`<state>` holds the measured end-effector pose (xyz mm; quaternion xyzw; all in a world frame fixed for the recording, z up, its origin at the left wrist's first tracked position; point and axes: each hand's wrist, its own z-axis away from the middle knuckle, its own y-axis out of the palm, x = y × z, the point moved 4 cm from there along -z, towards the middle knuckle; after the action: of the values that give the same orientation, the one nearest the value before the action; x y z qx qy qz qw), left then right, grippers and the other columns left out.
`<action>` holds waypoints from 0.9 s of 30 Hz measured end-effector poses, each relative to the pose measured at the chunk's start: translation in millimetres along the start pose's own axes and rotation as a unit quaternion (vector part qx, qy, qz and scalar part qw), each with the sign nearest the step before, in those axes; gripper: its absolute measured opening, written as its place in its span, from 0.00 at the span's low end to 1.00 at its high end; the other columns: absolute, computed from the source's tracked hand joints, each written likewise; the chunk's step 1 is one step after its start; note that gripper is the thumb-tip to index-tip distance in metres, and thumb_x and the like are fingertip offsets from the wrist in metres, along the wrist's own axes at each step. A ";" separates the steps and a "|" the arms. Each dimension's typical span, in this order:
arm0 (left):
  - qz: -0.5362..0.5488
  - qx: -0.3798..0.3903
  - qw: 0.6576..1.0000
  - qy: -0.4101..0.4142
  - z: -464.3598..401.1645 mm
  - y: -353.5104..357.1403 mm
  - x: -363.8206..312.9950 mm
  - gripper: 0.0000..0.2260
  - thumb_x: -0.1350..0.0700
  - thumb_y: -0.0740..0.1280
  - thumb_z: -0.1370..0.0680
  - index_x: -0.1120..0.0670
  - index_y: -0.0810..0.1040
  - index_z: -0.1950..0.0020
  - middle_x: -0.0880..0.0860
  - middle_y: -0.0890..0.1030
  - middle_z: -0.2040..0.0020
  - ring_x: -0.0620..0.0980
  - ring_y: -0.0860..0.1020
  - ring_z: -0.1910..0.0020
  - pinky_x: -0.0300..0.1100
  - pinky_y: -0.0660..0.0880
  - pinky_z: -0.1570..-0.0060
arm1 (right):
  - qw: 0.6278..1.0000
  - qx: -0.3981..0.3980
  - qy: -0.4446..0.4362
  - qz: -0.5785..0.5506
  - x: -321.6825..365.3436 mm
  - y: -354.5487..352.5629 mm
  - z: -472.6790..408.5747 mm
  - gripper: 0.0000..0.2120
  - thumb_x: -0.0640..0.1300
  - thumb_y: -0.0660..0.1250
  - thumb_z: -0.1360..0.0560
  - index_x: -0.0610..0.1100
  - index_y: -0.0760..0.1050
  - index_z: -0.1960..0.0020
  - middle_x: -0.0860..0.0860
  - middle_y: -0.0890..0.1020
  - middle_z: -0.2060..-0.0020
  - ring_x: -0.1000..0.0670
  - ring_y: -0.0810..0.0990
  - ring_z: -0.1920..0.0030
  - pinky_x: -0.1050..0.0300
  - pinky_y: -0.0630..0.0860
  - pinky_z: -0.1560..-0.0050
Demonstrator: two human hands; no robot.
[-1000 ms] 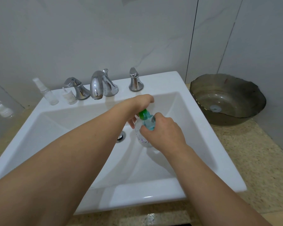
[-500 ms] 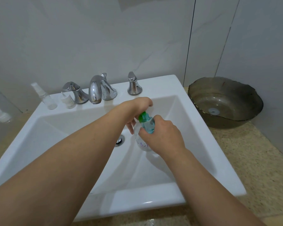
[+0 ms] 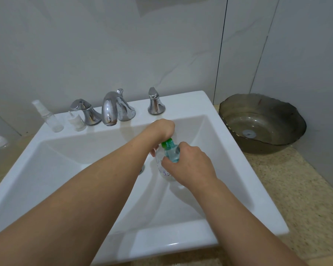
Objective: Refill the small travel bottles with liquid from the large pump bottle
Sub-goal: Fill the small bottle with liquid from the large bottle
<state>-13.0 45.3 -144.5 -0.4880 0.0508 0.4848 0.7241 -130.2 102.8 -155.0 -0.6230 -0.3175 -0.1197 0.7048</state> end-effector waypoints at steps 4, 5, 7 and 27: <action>0.002 0.005 1.000 0.008 -3.2 -0.8 3.5 0.20 0.57 0.50 0.19 0.65 0.78 0.40 0.65 0.82 0.44 0.67 0.82 0.50 0.62 0.82 0.50 | 1.000 -0.002 -0.004 0.000 0.7 -0.3 0.9 0.15 0.57 0.63 0.26 0.46 0.68 0.51 0.53 0.70 0.65 0.47 0.74 0.61 0.54 0.68 0.63; 0.006 0.012 1.000 0.006 -3.9 -1.2 4.1 0.20 0.55 0.51 0.18 0.64 0.78 0.40 0.64 0.82 0.44 0.65 0.82 0.52 0.61 0.82 0.51 | 1.000 -0.003 -0.004 -0.001 1.1 -0.5 0.9 0.15 0.58 0.63 0.26 0.46 0.68 0.51 0.54 0.70 0.65 0.47 0.74 0.62 0.54 0.68 0.63; 0.011 0.033 0.999 -0.004 -4.4 -2.6 4.3 0.22 0.49 0.52 0.18 0.62 0.78 0.39 0.62 0.82 0.45 0.64 0.81 0.53 0.59 0.82 0.50 | 1.000 -0.007 -0.003 -0.005 1.1 -1.2 0.9 0.15 0.57 0.63 0.26 0.46 0.68 0.51 0.53 0.70 0.65 0.47 0.74 0.62 0.54 0.67 0.63; 0.018 0.054 0.998 -0.029 -7.9 -5.9 5.8 0.22 0.50 0.53 0.19 0.63 0.78 0.39 0.62 0.82 0.48 0.65 0.81 0.54 0.66 0.81 0.58 | 1.000 -0.025 -0.014 -0.010 1.4 -2.7 -0.5 0.16 0.58 0.63 0.26 0.45 0.69 0.51 0.51 0.73 0.64 0.47 0.75 0.62 0.55 0.69 0.63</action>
<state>-2.3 42.8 -147.9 -0.4334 0.0647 0.5078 0.7417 -130.5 102.2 -152.1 -0.6386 -0.3306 -0.1256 0.6835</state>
